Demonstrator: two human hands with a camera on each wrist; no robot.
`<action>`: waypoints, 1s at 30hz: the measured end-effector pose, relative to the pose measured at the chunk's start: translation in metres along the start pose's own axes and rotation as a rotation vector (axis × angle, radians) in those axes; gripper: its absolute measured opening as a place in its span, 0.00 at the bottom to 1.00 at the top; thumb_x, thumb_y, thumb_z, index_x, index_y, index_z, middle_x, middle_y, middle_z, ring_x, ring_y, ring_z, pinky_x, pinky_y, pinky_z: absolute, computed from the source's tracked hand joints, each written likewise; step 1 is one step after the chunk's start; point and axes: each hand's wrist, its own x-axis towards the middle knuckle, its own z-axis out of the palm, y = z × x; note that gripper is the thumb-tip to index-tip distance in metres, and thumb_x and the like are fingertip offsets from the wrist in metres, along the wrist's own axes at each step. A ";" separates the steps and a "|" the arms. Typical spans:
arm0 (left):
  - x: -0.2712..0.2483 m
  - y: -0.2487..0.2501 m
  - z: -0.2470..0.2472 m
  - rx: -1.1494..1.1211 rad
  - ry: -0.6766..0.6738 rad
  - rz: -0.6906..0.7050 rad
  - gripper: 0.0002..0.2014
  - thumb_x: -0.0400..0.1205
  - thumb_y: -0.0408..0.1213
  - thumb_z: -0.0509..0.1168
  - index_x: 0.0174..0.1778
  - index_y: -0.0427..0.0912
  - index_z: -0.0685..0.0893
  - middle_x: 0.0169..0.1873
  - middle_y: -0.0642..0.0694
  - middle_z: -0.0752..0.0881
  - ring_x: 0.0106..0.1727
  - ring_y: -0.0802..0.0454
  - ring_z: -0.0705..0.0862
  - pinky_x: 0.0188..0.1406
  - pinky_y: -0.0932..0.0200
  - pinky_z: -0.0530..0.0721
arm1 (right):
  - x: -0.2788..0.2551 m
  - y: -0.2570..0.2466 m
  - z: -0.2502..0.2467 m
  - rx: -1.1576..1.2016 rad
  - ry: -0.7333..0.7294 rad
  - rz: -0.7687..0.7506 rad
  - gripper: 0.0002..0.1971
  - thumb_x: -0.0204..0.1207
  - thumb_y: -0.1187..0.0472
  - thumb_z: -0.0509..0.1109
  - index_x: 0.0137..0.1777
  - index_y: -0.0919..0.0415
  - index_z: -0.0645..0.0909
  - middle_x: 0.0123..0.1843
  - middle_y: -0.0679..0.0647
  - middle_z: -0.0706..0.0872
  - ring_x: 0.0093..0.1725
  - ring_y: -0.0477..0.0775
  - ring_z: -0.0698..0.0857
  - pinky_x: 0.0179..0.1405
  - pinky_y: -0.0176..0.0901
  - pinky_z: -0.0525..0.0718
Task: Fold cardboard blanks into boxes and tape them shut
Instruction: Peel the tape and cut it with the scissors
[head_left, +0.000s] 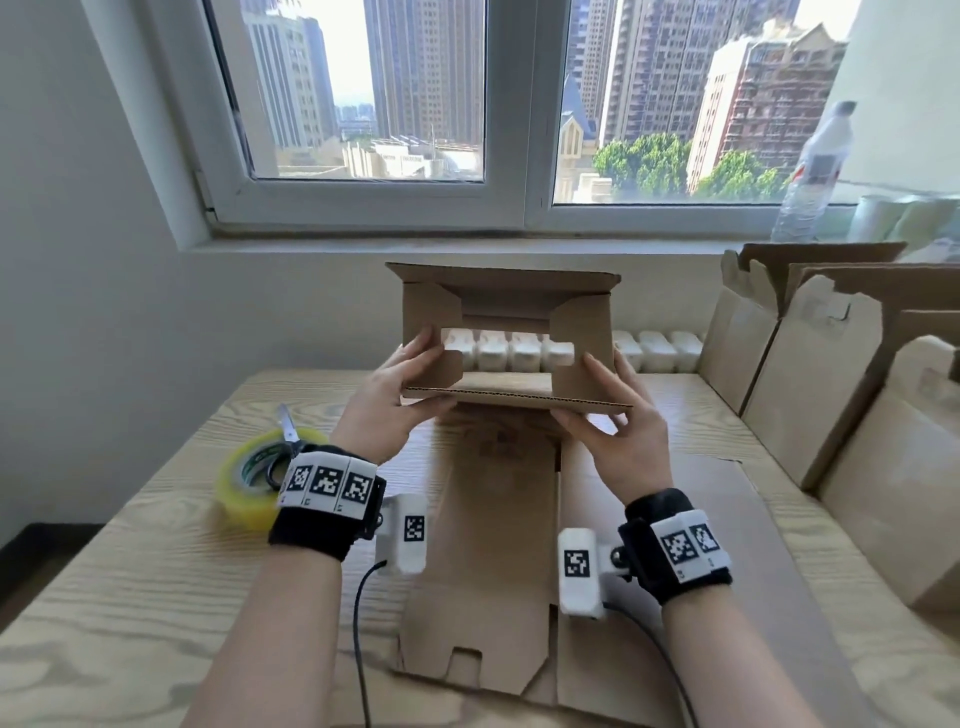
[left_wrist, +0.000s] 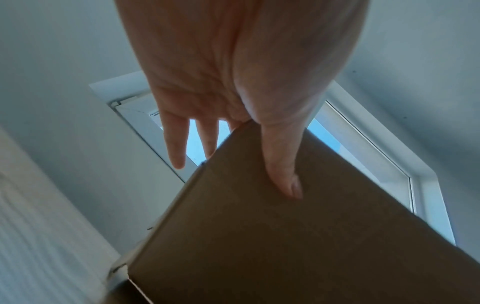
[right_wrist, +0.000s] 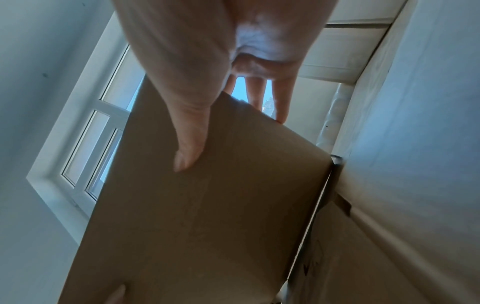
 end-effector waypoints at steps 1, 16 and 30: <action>0.000 0.000 -0.001 0.050 0.013 0.008 0.32 0.77 0.41 0.76 0.78 0.48 0.75 0.78 0.68 0.65 0.82 0.62 0.64 0.82 0.55 0.64 | 0.000 -0.001 0.001 -0.029 0.015 -0.001 0.34 0.62 0.47 0.83 0.71 0.42 0.81 0.83 0.44 0.70 0.80 0.36 0.68 0.78 0.56 0.74; -0.004 0.018 0.003 -0.252 0.171 0.053 0.42 0.73 0.55 0.76 0.83 0.57 0.66 0.83 0.68 0.55 0.84 0.61 0.58 0.83 0.42 0.64 | 0.001 -0.019 0.004 0.079 0.147 0.062 0.24 0.66 0.54 0.85 0.64 0.50 0.88 0.78 0.41 0.75 0.73 0.38 0.78 0.71 0.49 0.81; -0.008 0.068 0.003 -0.340 0.654 -0.022 0.31 0.75 0.37 0.79 0.72 0.59 0.77 0.70 0.66 0.79 0.61 0.55 0.88 0.60 0.48 0.88 | 0.009 -0.060 0.011 0.121 0.326 0.008 0.18 0.74 0.54 0.79 0.63 0.51 0.81 0.63 0.51 0.78 0.57 0.39 0.80 0.52 0.33 0.83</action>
